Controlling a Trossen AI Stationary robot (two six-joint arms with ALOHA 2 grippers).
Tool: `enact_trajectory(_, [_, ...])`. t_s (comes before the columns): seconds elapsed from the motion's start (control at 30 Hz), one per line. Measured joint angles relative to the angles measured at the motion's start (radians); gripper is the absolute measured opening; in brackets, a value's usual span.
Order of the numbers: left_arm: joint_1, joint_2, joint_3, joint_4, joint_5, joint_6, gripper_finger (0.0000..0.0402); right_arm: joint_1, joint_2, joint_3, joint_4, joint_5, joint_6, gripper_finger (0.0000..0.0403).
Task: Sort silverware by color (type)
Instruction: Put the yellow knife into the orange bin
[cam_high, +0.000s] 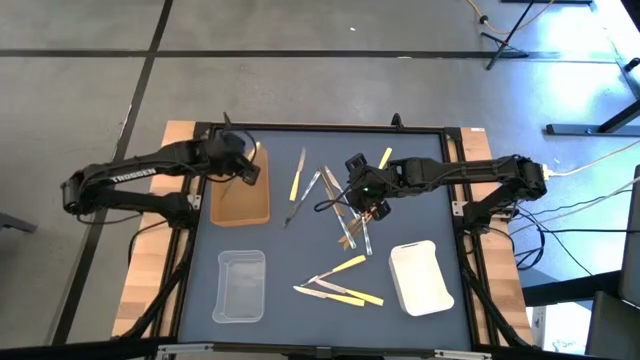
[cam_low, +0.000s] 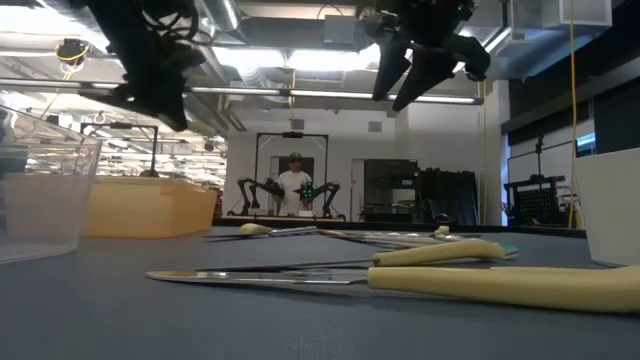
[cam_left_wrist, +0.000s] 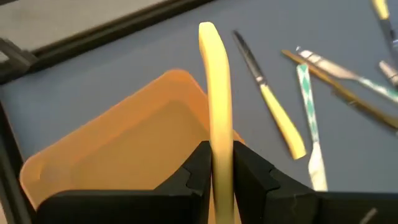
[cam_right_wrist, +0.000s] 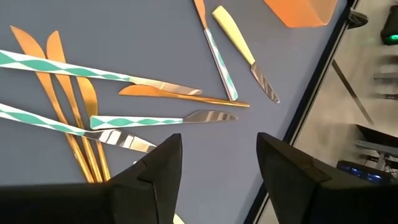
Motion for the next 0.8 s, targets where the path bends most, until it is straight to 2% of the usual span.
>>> enact_trajectory(0.17, [-0.037, 0.001, -0.107, 0.024, -0.017, -0.086, 0.0041, 0.000, 0.000, 0.000, 0.004, 0.000, 0.000, 0.0195])
enact_trajectory(0.3, [-0.049, 0.002, -0.212, 0.114, -0.018, -0.121, 0.0041, 0.000, 0.000, 0.000, 0.006, 0.000, 0.000, 0.0195])
enact_trajectory(0.53, [-0.047, 0.002, -0.360, 0.339, -0.020, -0.122, 0.0041, 0.000, 0.001, 0.000, 0.009, -0.001, 0.000, 0.0195])
enact_trajectory(0.8, [-0.047, 0.002, -0.481, 0.424, -0.026, -0.118, 0.0041, 0.000, 0.001, 0.000, 0.008, -0.002, 0.000, 0.0195])
